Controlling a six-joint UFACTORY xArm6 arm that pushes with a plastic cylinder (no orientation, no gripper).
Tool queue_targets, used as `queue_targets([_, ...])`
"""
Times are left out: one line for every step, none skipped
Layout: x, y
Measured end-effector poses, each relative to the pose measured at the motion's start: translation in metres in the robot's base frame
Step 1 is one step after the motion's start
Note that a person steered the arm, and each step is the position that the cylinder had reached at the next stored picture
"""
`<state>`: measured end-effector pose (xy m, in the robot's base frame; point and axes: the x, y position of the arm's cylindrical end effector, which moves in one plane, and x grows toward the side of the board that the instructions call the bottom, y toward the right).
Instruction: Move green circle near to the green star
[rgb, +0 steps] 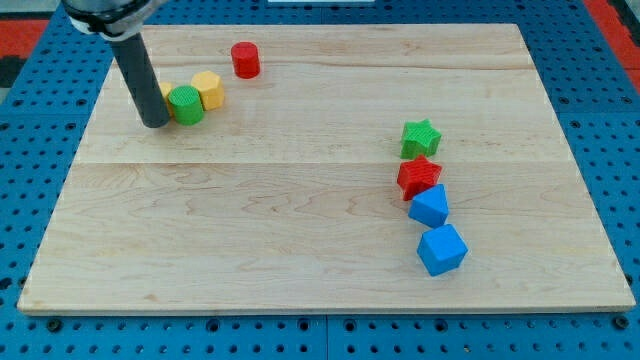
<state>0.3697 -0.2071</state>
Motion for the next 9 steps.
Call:
queue_targets([-0.02, 0.0])
queue_targets([-0.017, 0.053])
queue_targets([-0.014, 0.114])
queue_targets([-0.001, 0.165])
queue_targets([0.019, 0.17])
queue_targets([0.019, 0.2])
queue_targets([0.033, 0.183])
queue_targets([0.036, 0.21])
queue_targets([0.013, 0.241])
